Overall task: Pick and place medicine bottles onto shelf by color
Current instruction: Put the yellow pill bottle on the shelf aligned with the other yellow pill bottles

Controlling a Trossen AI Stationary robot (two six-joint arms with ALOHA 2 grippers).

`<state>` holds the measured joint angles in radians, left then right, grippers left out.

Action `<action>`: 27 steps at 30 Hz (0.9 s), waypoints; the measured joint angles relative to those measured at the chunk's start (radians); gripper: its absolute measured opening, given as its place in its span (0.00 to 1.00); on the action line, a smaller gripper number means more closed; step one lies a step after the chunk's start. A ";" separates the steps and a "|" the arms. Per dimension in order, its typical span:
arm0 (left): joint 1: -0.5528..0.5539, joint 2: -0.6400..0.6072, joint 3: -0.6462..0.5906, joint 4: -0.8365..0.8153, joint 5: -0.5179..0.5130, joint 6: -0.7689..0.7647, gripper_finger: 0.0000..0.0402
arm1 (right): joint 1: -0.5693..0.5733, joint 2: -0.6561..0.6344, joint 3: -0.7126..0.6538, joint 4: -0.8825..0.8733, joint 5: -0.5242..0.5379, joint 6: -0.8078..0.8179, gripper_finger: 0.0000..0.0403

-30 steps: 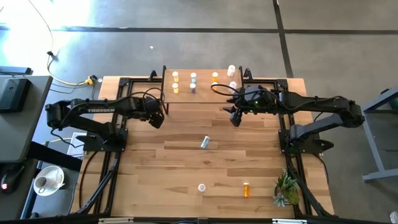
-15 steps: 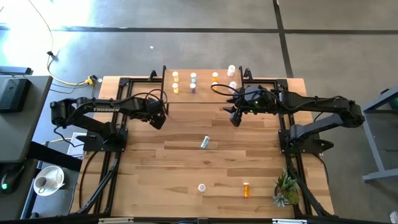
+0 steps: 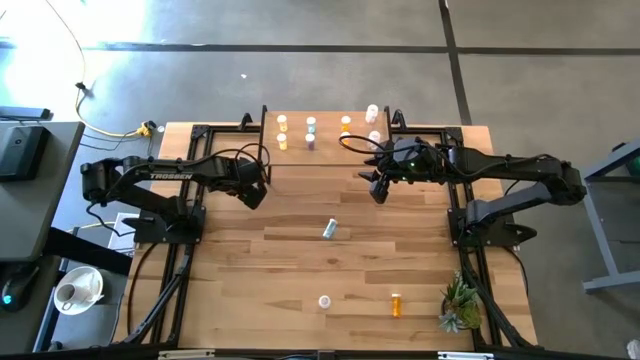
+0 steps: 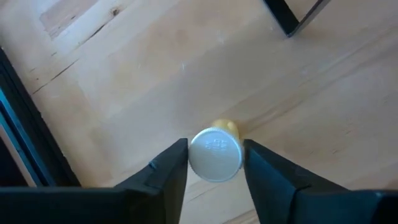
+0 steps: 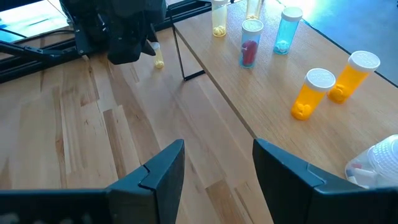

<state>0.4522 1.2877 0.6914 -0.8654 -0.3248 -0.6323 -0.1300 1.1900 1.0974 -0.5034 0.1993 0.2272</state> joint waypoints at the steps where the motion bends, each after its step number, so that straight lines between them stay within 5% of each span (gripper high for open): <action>1: 0.000 0.000 0.000 0.000 0.000 0.011 0.34 | 0.000 0.000 0.000 0.000 0.000 0.000 0.45; 19: -0.042 -0.109 0.000 -0.022 0.054 0.113 0.28 | 0.000 0.000 0.000 0.000 0.000 -0.026 0.45; 27: -0.043 -0.240 0.121 -0.226 0.053 0.105 0.28 | 0.000 0.000 0.000 0.000 0.000 -0.026 0.45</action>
<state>0.4097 1.0472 0.8121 -1.0912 -0.2723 -0.5269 -0.1299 1.1900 1.0973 -0.5031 0.1993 0.2012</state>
